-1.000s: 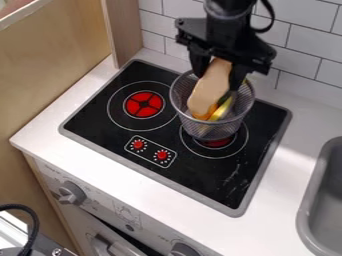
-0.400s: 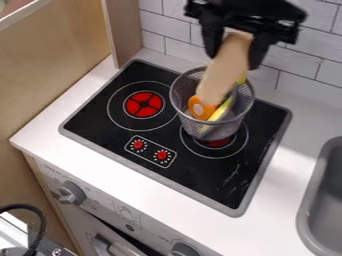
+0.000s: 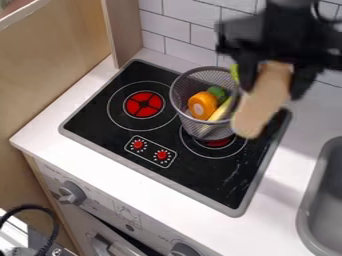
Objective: Remove the wooden spatula from the basket and place it to the side of the right burner
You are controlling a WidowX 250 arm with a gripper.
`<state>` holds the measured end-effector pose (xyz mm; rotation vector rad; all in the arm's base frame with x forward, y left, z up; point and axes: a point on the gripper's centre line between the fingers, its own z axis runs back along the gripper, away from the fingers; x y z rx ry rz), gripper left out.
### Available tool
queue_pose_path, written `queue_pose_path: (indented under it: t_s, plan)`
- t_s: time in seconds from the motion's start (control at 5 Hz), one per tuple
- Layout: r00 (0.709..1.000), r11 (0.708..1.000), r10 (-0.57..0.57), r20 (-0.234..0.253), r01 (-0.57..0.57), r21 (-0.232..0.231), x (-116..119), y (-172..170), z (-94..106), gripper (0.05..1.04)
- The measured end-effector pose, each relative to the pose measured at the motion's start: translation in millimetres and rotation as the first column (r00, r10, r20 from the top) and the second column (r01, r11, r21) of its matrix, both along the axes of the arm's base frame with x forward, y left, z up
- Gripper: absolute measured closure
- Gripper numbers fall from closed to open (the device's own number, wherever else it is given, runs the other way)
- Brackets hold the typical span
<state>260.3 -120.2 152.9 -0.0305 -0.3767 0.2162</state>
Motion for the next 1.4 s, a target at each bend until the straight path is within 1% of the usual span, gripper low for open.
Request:
queue_pose_path:
  t_s: [0.2, 0.4, 0.6, 0.8, 1.0, 1.2, 1.4]
  plan:
    - [0.997, 0.998, 0.003, 0.08, 0.002, -0.057, 0.0, -14.9, -14.5, 0.481]
    - [0.986, 0.993, -0.032, 0.162, 0.049, -0.105, 7.6, -22.3, -17.7, 0.481]
    - [0.951, 0.984, -0.124, 0.283, 0.154, -0.085, 10.3, -21.6, -35.7, 0.482]
    - [0.918, 0.969, -0.215, 0.334, 0.242, -0.042, 8.7, -14.7, -49.5, 0.482]
    - [0.897, 0.953, -0.274, 0.346, 0.302, -0.03, 8.2, -3.8, -60.2, 0.481]
    - [0.878, 0.947, -0.298, 0.375, 0.321, 0.0, 9.5, 6.1, -68.5, 0.482]
    - [0.881, 0.944, -0.321, 0.347, 0.327, 0.045, 9.5, 10.8, -80.0, 0.482]
